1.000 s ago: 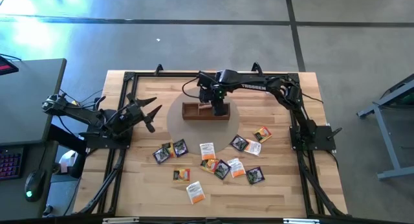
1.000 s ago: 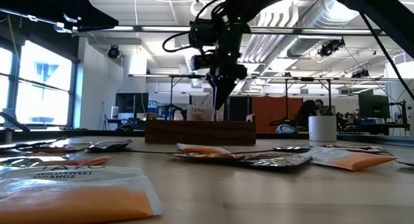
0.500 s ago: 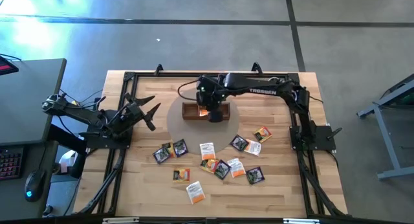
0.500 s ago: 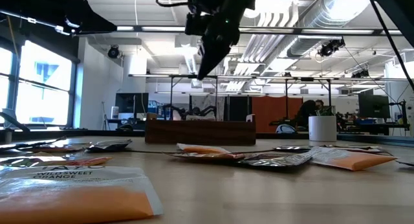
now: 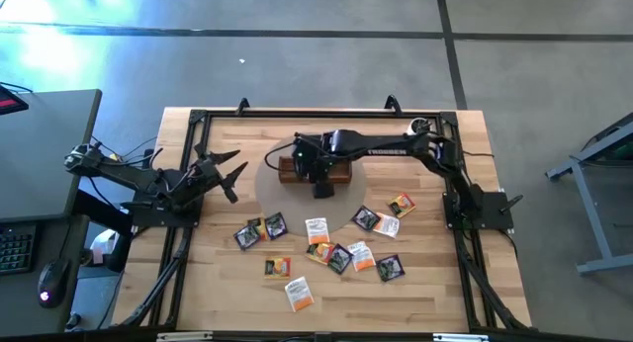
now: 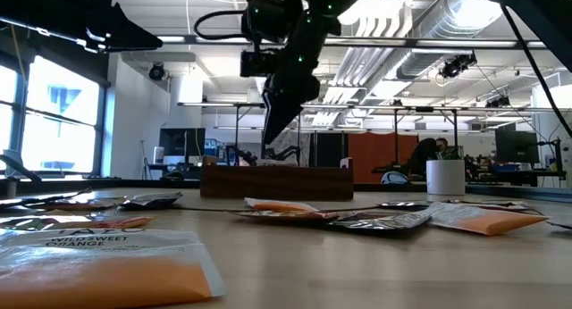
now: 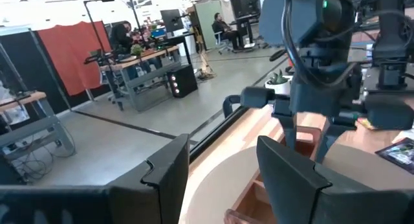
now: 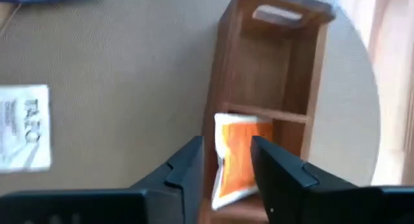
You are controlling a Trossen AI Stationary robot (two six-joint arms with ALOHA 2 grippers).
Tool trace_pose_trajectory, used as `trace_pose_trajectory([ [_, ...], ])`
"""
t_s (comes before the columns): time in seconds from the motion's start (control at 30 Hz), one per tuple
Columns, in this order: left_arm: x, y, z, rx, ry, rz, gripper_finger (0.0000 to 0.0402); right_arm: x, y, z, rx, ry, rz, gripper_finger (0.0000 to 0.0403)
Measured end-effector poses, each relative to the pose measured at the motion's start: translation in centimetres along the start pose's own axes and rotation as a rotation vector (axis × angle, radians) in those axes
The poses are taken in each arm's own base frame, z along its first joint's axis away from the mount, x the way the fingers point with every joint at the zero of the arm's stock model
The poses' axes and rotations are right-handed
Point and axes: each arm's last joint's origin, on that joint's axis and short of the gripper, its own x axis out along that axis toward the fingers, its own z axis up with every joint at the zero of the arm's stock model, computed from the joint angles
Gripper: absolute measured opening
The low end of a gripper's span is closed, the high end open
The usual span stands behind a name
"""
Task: Pick & Place Tea
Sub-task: Put the white tea bag into the middle section of the wooden organizer
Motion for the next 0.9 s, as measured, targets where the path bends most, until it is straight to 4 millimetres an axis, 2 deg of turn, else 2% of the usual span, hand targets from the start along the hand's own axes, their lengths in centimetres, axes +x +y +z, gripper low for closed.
trace_pose_trajectory([
  [0.17,0.0,0.0,0.0,0.0,-0.002,-0.009,0.0179,2.2,-0.1,-1.8,0.03,0.037,-0.032,0.0156],
  [0.37,0.0,0.0,0.0,-0.001,-0.002,-0.009,0.0179,3.2,-0.8,-3.0,0.053,0.044,-0.013,0.0155],
  [0.5,0.0,0.0,0.0,-0.001,-0.002,-0.008,0.0179,3.5,-1.2,-3.6,0.07,0.054,0.009,0.0124],
  [0.77,0.0,0.0,0.0,-0.001,-0.002,-0.008,0.0179,3.1,-2.0,-3.8,0.066,0.025,0.097,0.0031],
  [0.9,0.0,0.0,0.0,-0.001,-0.002,-0.007,0.0179,2.4,-2.3,-3.3,0.06,0.022,0.096,0.0027],
])
